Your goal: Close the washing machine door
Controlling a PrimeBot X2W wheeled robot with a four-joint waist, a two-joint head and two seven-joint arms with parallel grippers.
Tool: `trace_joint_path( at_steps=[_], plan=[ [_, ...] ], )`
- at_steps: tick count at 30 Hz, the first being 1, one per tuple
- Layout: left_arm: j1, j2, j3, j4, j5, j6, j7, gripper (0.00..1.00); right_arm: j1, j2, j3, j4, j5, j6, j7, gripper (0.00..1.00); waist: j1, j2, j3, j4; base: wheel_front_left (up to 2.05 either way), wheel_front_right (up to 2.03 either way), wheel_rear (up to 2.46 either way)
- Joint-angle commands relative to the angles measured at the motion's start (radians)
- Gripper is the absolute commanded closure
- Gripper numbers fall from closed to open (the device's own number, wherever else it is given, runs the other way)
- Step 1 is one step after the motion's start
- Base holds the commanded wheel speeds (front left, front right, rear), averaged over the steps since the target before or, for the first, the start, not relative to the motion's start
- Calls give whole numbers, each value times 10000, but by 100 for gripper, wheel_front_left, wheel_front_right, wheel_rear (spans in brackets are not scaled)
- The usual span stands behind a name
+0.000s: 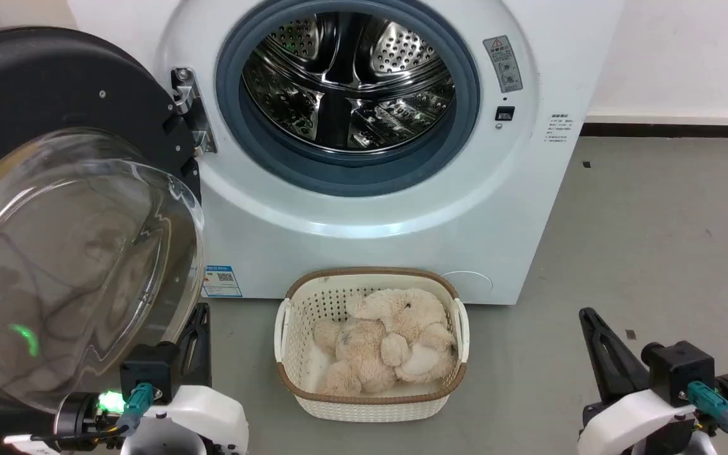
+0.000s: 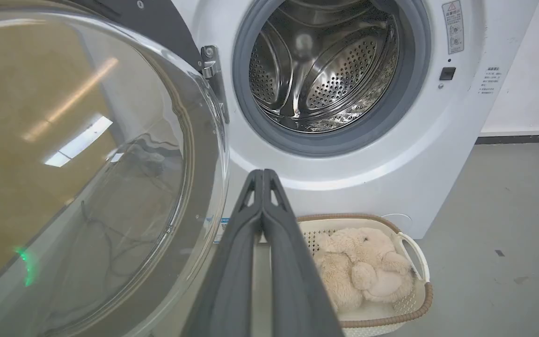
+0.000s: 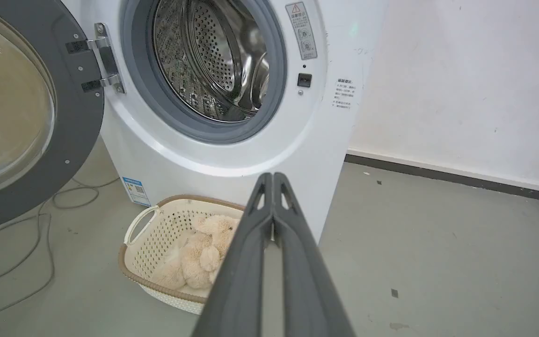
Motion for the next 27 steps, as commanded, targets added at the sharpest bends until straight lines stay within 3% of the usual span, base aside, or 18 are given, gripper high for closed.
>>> trace_joint_path(
  at_steps=[1, 27],
  plan=[
    [143, 16, 12, -39, 30, -43, 3, 100, -9, 45, 1, -41, -78, 8, 5, 100, 1, 0, 0, 0, 0, 0, 0],
    [143, 16, 12, -39, 30, -43, 3, 100, -9, 45, 1, -41, -78, 8, 5, 100, 1, 0, 0, 0, 0, 0, 0]
  ],
)
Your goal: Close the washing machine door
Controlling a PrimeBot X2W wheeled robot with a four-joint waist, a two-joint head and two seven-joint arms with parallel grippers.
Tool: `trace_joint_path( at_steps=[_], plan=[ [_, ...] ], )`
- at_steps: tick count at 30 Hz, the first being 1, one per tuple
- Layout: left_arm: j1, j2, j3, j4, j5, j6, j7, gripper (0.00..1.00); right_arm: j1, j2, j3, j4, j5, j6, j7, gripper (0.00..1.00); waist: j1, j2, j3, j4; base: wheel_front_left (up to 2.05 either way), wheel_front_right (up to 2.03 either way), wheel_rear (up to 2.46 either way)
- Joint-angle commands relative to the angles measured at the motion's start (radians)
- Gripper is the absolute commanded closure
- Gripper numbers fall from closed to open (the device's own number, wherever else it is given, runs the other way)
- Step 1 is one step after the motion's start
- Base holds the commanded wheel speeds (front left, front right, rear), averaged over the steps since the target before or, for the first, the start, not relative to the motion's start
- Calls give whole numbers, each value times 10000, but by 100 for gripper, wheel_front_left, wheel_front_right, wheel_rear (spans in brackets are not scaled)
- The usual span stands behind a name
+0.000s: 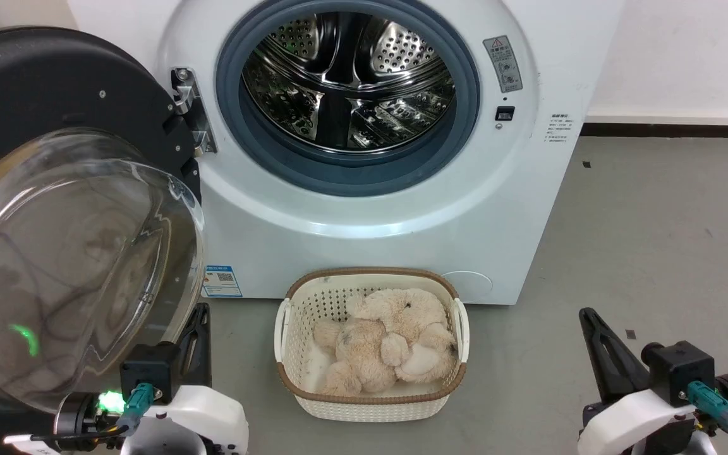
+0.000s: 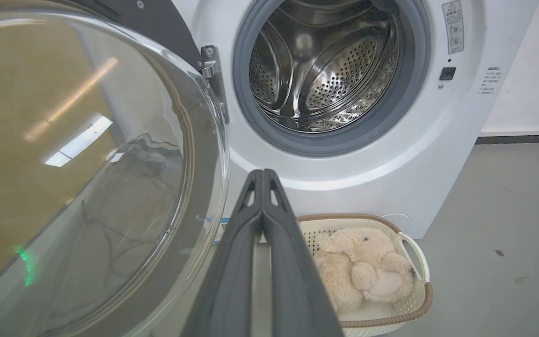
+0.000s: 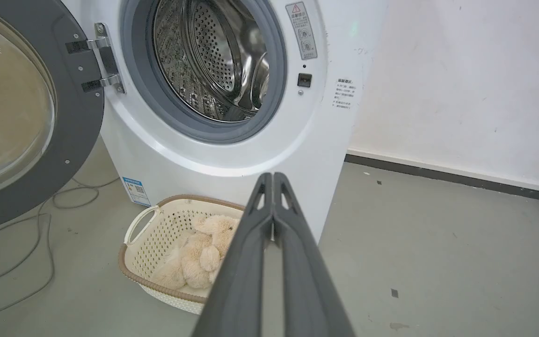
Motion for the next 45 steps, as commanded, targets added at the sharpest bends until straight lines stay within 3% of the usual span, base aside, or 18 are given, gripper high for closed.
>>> trace_joint_path(
  at_steps=[1, 3, 4, 15, 16, 17, 45],
  plan=[
    [143, 16, 12, -39, 30, -43, 3, 100, -9, 45, 1, -41, -78, 8, 5, 100, 1, 0, 0, 0, 0, 0, 0],
    [143, 16, 12, -39, 30, -43, 3, 100, -9, 45, 1, -41, -78, 8, 5, 100, 1, 0, 0, 0, 0, 0, 0],
    [0, 0, 2, 0, 0, 1, -2, 0, 0, 0, 0, 0, 1, 0, -2, 0, 1, 0, 0, 0, 0, 0, 0],
    [-56, -1, -84, 93, -66, 158, -171, 0, -17, 1, -133, 72, 129, 1, -171, 0, 1, 0, 19, 5, 0, 0, 0],
    [-63, -1, -96, 101, -74, 174, -192, 55, -19, 2, -150, 77, 146, 1, -192, 0, 1, 0, 21, 7, 0, 0, 0],
    [-73, 0, -106, 107, -79, 191, -213, 99, -21, 2, -166, 82, 163, 1, -213, 0, 1, 0, 24, 10, 0, 0, 0],
    [-1386, 338, -221, -678, -79, 180, -777, 100, -21, 12, -624, 134, 565, 2, -777, 0, 1, 0, 117, 692, 0, 0, 0]
  ],
)
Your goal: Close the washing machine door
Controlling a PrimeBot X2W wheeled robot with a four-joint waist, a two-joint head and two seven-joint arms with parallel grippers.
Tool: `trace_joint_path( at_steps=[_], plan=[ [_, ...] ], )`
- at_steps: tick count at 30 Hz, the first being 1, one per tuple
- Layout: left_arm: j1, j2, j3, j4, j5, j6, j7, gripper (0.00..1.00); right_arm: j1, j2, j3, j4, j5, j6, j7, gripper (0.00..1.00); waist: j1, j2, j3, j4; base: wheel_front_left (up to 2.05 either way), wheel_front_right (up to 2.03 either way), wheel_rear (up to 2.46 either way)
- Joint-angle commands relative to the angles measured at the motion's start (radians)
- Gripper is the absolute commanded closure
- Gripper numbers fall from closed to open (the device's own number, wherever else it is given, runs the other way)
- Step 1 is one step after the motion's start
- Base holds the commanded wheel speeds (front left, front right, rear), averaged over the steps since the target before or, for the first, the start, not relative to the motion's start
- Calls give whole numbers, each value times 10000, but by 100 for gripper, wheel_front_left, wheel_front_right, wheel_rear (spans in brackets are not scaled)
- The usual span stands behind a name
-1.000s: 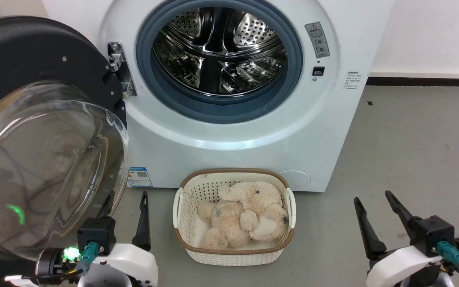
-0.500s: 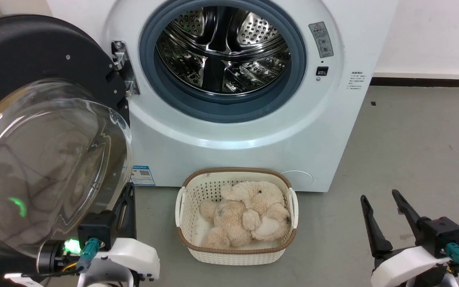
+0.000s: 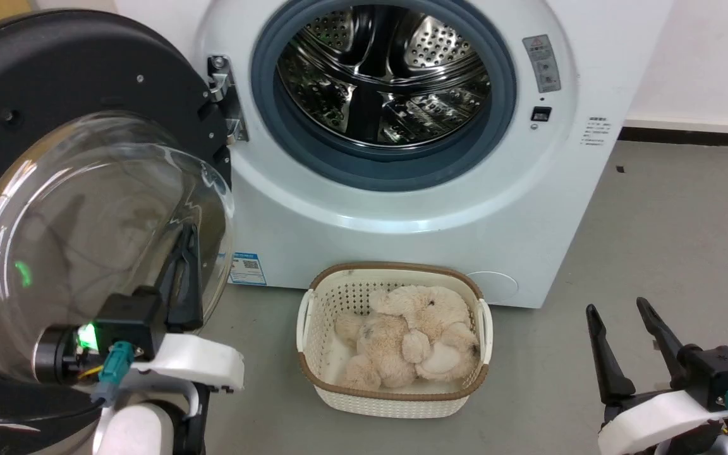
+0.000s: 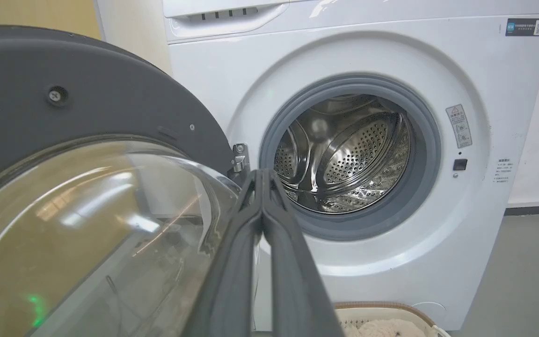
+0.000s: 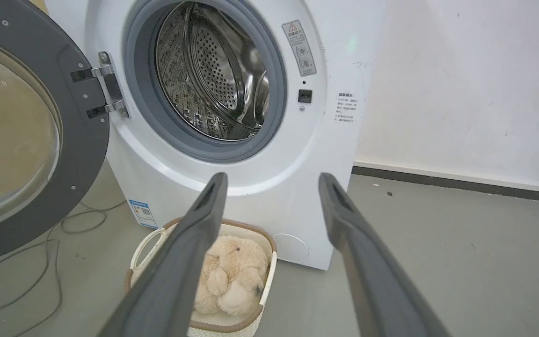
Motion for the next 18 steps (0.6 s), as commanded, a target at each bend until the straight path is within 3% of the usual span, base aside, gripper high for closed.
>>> trace_joint_path(
  at_steps=[1, 18],
  plan=[
    [-244, 61, 5, -99, -82, -28, -85, 100, -23, 14, -44, -10, 61, 2, -78, 0, 0, -1, 25, 85, 0, 0, 0],
    [-2174, 367, 1099, -743, -1097, -727, -440, 100, -157, 21, -370, -24, 238, 3, -433, 0, 0, -1, 276, 1179, 0, 0, 0]
  ],
)
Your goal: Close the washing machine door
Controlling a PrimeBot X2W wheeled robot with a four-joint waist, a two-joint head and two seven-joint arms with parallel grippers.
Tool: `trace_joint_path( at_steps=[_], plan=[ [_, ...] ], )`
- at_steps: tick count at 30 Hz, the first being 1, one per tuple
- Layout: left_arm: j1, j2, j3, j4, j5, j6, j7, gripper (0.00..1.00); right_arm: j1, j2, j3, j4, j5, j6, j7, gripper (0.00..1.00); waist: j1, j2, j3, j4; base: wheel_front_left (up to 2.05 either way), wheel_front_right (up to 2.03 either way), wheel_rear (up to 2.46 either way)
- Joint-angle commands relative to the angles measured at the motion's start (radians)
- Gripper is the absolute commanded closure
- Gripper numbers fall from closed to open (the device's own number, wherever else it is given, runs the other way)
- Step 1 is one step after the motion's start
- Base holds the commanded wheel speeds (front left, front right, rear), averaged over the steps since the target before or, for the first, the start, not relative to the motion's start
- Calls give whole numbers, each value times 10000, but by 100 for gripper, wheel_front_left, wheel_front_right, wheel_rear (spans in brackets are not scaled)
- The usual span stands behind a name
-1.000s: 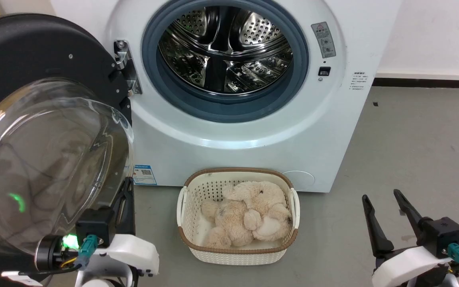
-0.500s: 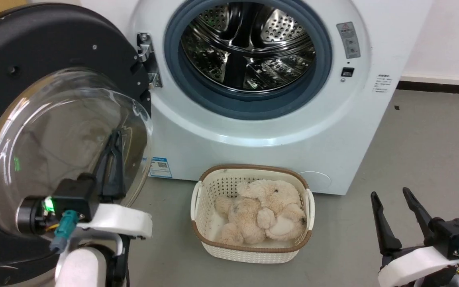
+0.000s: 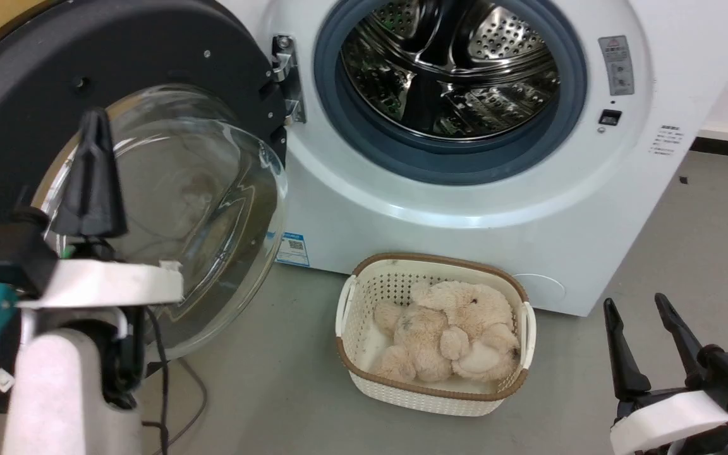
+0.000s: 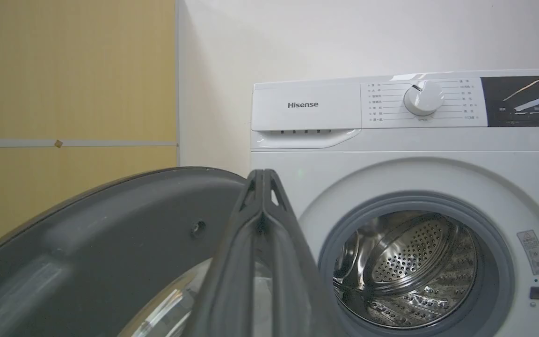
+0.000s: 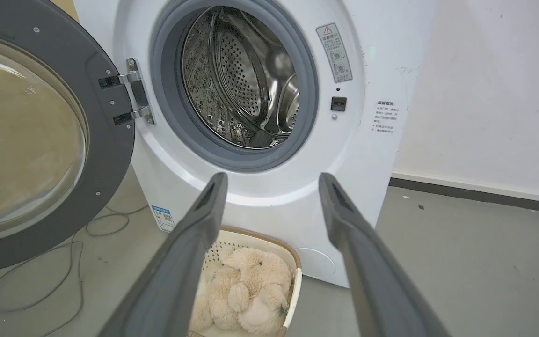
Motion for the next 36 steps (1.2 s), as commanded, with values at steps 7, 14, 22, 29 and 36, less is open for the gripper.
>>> trace_joint_path(
  at_steps=[7, 14, 22, 29, 36],
  plan=[
    [-991, 85, 984, 198, -1355, -150, -221, 100, -186, 23, -190, -13, 96, 4, -216, 0, -1, -1, 159, 436, 0, 0, 0],
    [-1518, 863, 1554, 312, -2201, -230, -368, 100, -206, 26, -372, -23, 118, 4, -363, 0, -1, -1, 319, 841, 0, 0, 0],
    [-1919, 1645, 2569, 1508, -3890, -340, -424, 100, -264, 30, -538, 33, 175, 5, -571, 0, -1, -1, 511, 1434, 0, 0, 0],
    [-2101, 1970, 3363, 3032, -5354, -416, -192, 100, -401, 33, -560, 18, 209, 5, -717, 0, -1, -1, 701, 1615, 0, 0, 0],
    [-2469, 2240, 4392, 5264, -8457, -525, 2104, 100, -462, 36, -777, -77, 203, 6, -926, 0, -1, -1, 1001, 1722, 0, 0, 0]
  ],
)
